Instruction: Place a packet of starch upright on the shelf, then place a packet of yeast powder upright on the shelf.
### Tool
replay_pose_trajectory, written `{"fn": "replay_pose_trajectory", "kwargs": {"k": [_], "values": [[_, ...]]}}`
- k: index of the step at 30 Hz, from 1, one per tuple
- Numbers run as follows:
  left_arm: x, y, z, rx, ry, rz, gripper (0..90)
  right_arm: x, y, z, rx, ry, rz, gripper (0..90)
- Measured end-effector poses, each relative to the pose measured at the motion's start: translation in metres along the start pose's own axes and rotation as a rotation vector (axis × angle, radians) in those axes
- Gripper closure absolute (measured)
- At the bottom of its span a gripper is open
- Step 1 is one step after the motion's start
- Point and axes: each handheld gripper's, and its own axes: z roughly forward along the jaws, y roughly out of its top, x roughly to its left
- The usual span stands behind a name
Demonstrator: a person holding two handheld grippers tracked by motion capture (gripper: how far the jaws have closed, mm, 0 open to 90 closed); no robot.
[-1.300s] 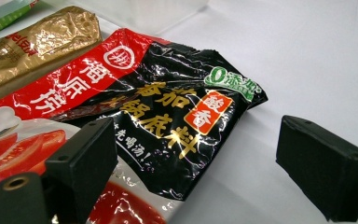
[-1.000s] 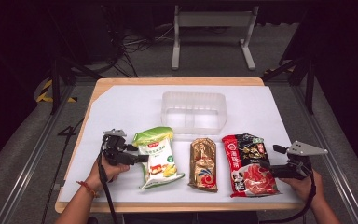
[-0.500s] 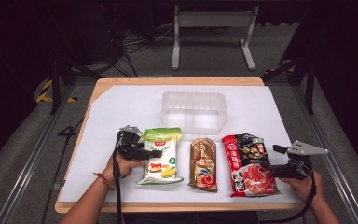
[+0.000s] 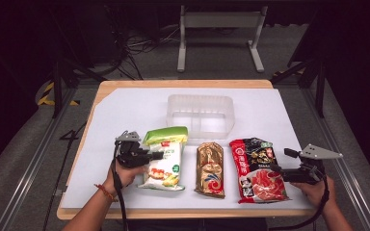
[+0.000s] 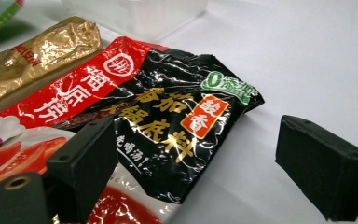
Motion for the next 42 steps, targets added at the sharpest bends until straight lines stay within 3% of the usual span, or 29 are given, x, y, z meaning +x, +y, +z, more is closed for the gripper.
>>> {"fn": "replay_pose_trajectory", "kwargs": {"k": [4, 11, 18, 24, 26, 29, 31, 36, 38, 42], "values": [[-0.001, 0.001, -0.011, -0.046, 0.002, -0.018, 84.4, 0.000, 0.001, -0.001, -0.007, -0.005, 0.001, 13.4], [-0.008, 0.003, -0.038, -0.166, 0.050, -0.024, 85.2, 0.001, 0.003, 0.002, -0.001, -0.004, -0.009, 13.5], [-0.013, 0.008, -0.053, -0.269, 0.096, -0.048, 85.7, 0.000, 0.003, 0.002, -0.005, -0.005, -0.007, 13.6], [-0.017, 0.018, -0.056, -0.349, 0.075, -0.060, 86.0, -0.001, 0.004, 0.003, -0.008, -0.006, 0.001, 13.8], [-0.022, 0.025, -0.054, -0.379, 0.074, -0.053, 86.0, -0.001, 0.003, 0.002, -0.003, -0.009, 0.001, 13.8], [-0.028, 0.035, -0.046, -0.394, 0.093, -0.040, 86.2, 0.000, 0.003, 0.001, -0.008, -0.006, 0.001, 13.8], [-0.029, 0.042, -0.040, -0.392, 0.080, -0.041, 86.2, 0.001, 0.001, 0.000, -0.002, -0.008, -0.007, 13.8], [-0.035, 0.058, -0.025, -0.420, 0.104, -0.037, 86.3, 0.001, 0.001, -0.003, -0.013, -0.007, -0.003, 14.0], [-0.036, 0.067, -0.016, -0.429, 0.096, -0.038, 86.4, 0.001, 0.001, -0.003, -0.015, -0.007, -0.009, 14.0], [-0.039, 0.087, 0.002, -0.438, 0.149, -0.026, 86.6, 0.000, 0.001, -0.002, -0.011, -0.008, -0.005, 14.1]]}}
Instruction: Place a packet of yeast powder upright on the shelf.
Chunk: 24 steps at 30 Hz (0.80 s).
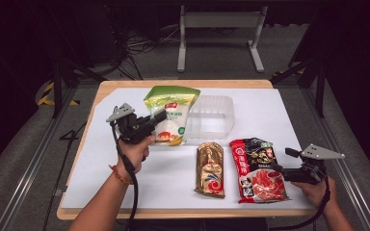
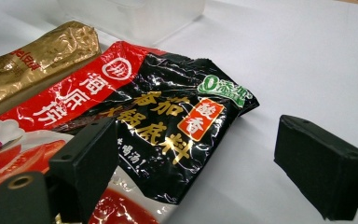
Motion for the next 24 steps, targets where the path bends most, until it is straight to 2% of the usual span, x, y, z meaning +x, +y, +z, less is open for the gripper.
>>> {"fn": "replay_pose_trajectory", "kwargs": {"k": [1, 3, 5, 6, 7, 12, 14, 16, 18, 20, 23, 24], "values": [[-0.002, 0.002, 0.006, -0.002, 0.028, 0.022, 86.6, 0.000, 0.000, 0.000, 0.000, 0.001, 0.000, 14.1], [-0.001, 0.005, 0.016, -0.017, 0.047, 0.007, 86.7, 0.000, 0.000, 0.000, 0.002, 0.000, -0.003, 14.0], [0.000, 0.007, 0.026, -0.027, 0.101, 0.030, 86.8, 0.000, 0.000, 0.000, 0.004, -0.001, -0.004, 14.1], [0.000, 0.007, 0.026, -0.027, 0.101, 0.030, 86.8, 0.000, 0.000, 0.000, 0.004, -0.001, -0.004, 14.1], [0.003, 0.008, 0.034, -0.035, 0.116, 0.011, 86.8, 0.000, -0.001, 0.000, 0.004, -0.002, -0.005, 14.0], [0.008, 0.012, 0.060, -0.056, 0.211, -0.011, 87.2, -0.001, -0.001, 0.000, 0.002, -0.004, -0.006, 14.0], [0.007, 0.016, 0.072, -0.061, 0.268, 0.008, 87.4, -0.001, -0.002, 0.000, 0.004, -0.004, -0.003, 14.1], [0.006, 0.019, 0.080, -0.060, 0.302, 0.028, 87.4, -0.001, -0.002, 0.000, 0.009, -0.005, -0.002, 14.1], [0.005, 0.021, 0.084, -0.067, 0.318, 0.028, 87.5, -0.001, -0.002, 0.000, 0.010, -0.005, -0.004, 14.1], [0.005, 0.025, 0.096, -0.080, 0.343, 0.022, 87.6, 0.000, -0.003, 0.001, 0.015, -0.007, -0.009, 14.2], [0.006, 0.027, 0.102, -0.085, 0.356, 0.019, 87.6, 0.000, -0.003, 0.001, 0.017, -0.009, -0.012, 14.2], [0.007, 0.028, 0.107, -0.095, 0.376, 0.013, 87.6, 0.000, -0.003, 0.001, 0.018, -0.009, -0.009, 14.3]]}}
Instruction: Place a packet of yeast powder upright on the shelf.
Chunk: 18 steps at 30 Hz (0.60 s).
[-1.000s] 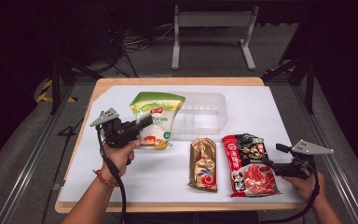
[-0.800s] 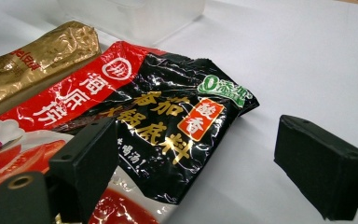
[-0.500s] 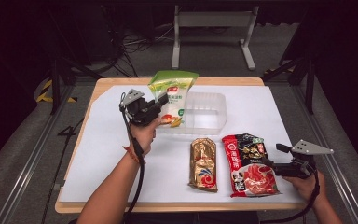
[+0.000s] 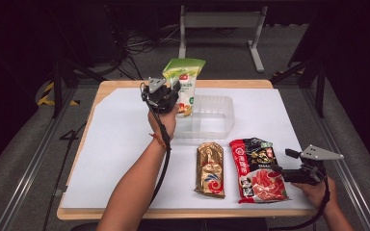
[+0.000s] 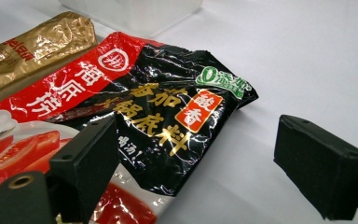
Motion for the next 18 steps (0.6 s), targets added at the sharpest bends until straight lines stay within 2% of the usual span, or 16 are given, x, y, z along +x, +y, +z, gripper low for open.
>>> {"fn": "replay_pose_trajectory", "kwargs": {"k": [1, 2, 6, 8, 11, 13, 15, 17, 18], "values": [[0.000, 0.000, 0.003, -0.009, 0.007, -0.014, 87.6, 0.000, 0.000, 0.000, 0.000, 0.001, 0.000, 14.3], [-0.001, 0.001, 0.008, -0.014, 0.034, -0.020, 87.7, 0.000, 0.000, 0.001, 0.001, 0.001, -0.004, 14.3], [-0.003, 0.000, 0.020, -0.038, 0.063, -0.056, 87.7, 0.001, 0.000, 0.002, 0.010, 0.002, -0.004, 14.3], [-0.007, -0.001, 0.024, -0.058, 0.088, -0.041, 87.7, 0.001, -0.001, 0.002, 0.011, -0.001, -0.011, 14.3], [-0.012, -0.004, 0.028, -0.061, 0.089, -0.042, 87.6, 0.001, -0.001, 0.002, 0.010, -0.001, -0.013, 14.2], [-0.014, -0.005, 0.028, -0.055, 0.077, -0.040, 87.3, 0.001, -0.001, 0.002, 0.010, -0.001, -0.015, 14.2], [-0.016, -0.009, 0.027, -0.051, 0.047, -0.049, 87.0, 0.001, -0.001, 0.002, 0.010, 0.000, -0.013, 14.2], [-0.017, -0.014, 0.022, -0.044, -0.003, -0.057, 85.5, 0.001, -0.001, 0.002, 0.009, -0.002, -0.020, 14.2], [-0.018, -0.016, 0.020, -0.021, -0.028, -0.045, 84.4, 0.001, -0.001, 0.001, 0.010, -0.002, -0.024, 14.2]]}}
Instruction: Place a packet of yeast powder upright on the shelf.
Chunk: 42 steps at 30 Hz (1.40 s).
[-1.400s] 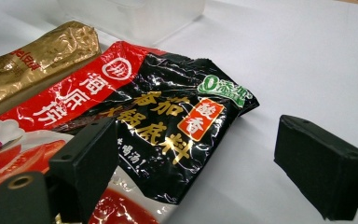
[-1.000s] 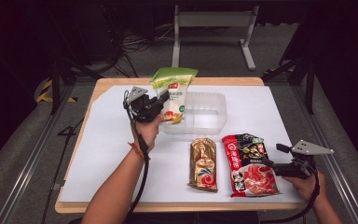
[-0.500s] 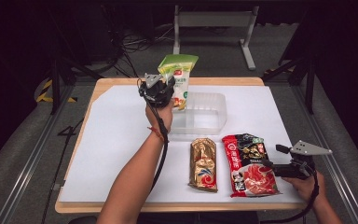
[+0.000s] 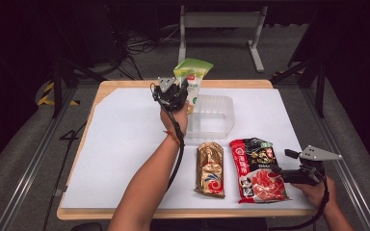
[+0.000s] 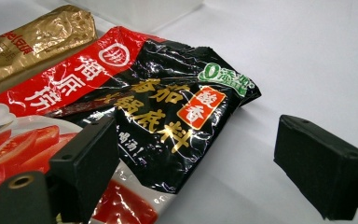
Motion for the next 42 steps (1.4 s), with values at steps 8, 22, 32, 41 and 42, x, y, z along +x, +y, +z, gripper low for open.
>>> {"fn": "replay_pose_trajectory", "kwargs": {"k": [8, 22, 32, 41, 42], "values": [[0.024, -0.008, -0.027, 0.166, -0.152, 0.057, 75.2, 0.002, 0.000, 0.001, 0.006, 0.001, -0.007, 14.0], [0.051, -0.008, -0.063, 0.417, -0.321, 0.396, 63.4, 0.002, 0.000, 0.004, 0.027, 0.005, -0.007, 14.0], [0.042, -0.023, -0.065, 0.593, -0.285, 0.623, 62.8, 0.003, 0.000, 0.004, 0.024, 0.009, -0.002, 13.9], [0.021, -0.026, -0.047, 0.623, -0.206, 0.782, 69.9, 0.003, 0.001, 0.005, 0.024, 0.012, -0.004, 14.1], [0.019, -0.025, -0.046, 0.623, -0.205, 0.798, 69.8, 0.003, 0.001, 0.005, 0.024, 0.012, -0.003, 14.0]]}}
